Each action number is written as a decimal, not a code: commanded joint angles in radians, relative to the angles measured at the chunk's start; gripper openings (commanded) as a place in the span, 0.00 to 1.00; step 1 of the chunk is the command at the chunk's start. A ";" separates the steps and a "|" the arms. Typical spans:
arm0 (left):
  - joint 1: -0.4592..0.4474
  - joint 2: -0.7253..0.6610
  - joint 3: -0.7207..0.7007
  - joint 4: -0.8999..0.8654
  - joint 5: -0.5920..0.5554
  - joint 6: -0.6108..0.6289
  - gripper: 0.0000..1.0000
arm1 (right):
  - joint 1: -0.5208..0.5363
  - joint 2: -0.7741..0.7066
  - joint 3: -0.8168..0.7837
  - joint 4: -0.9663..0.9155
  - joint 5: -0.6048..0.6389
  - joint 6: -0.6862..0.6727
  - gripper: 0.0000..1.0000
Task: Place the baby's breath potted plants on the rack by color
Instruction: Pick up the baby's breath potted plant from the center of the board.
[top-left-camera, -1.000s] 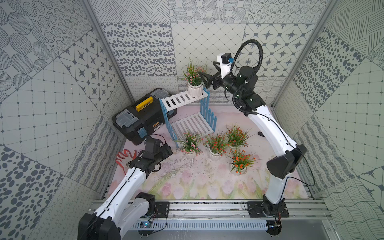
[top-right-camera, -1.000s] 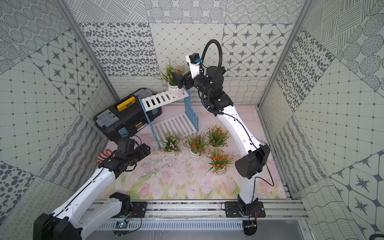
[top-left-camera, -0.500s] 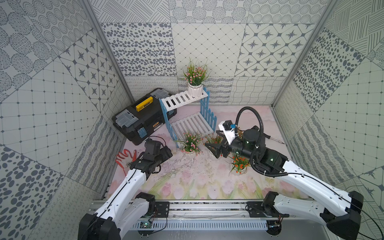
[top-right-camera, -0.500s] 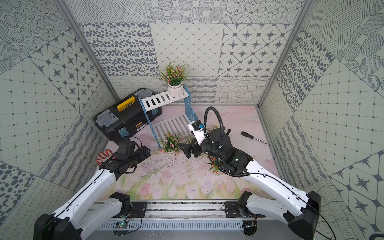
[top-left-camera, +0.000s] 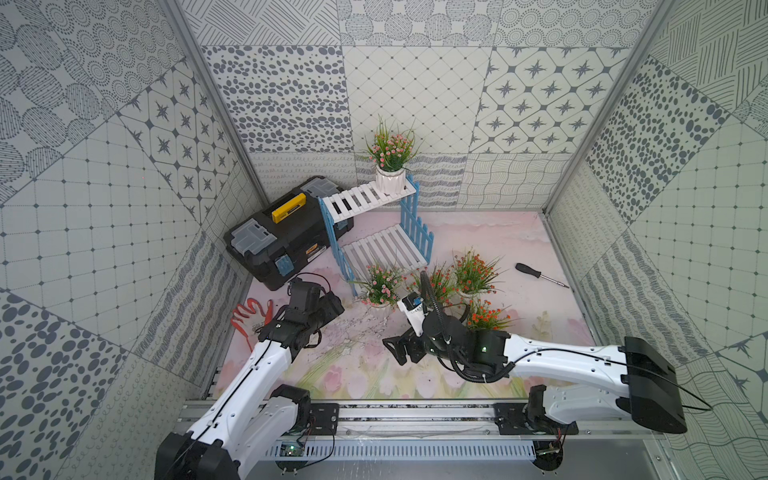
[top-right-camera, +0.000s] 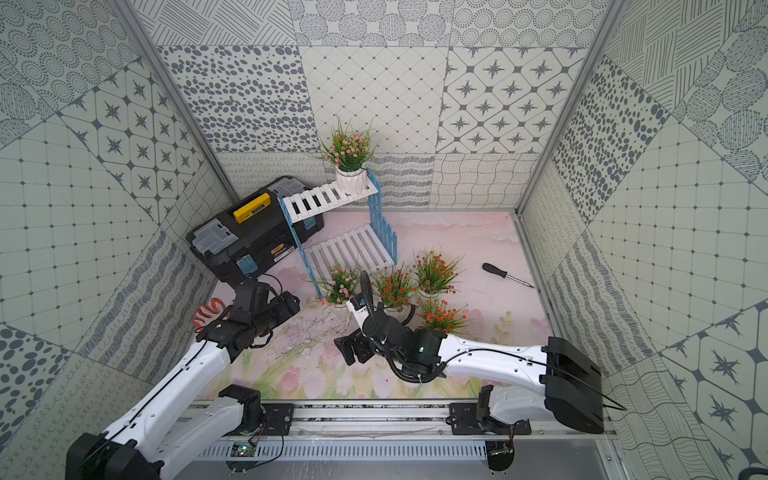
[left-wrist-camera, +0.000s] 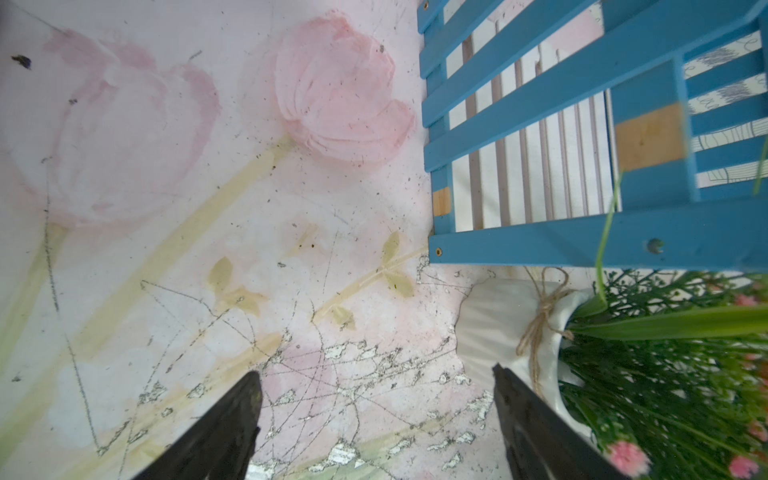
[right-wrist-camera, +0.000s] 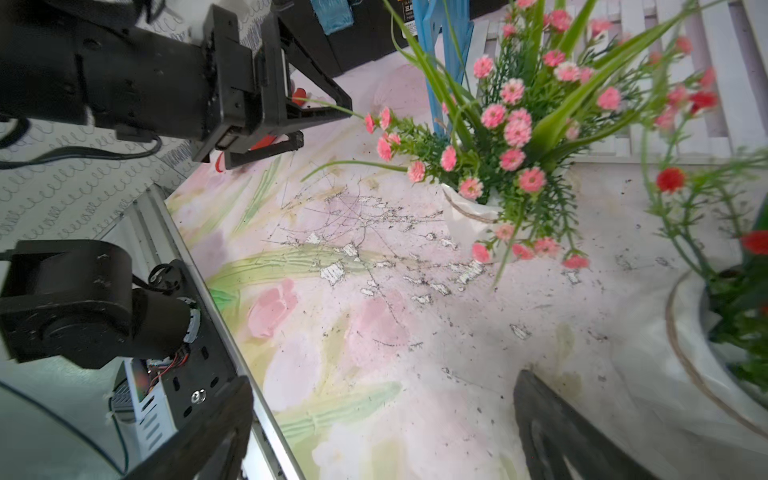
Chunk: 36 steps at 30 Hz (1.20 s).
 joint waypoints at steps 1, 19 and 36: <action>-0.003 -0.033 -0.016 -0.004 -0.029 -0.029 0.87 | 0.027 0.079 -0.012 0.195 0.126 0.068 0.98; -0.004 -0.119 -0.072 -0.001 -0.020 -0.051 0.87 | 0.053 0.443 0.088 0.588 0.504 -0.082 0.98; -0.004 -0.134 -0.093 0.020 -0.004 -0.052 0.87 | -0.051 0.594 0.171 0.614 0.460 -0.079 0.98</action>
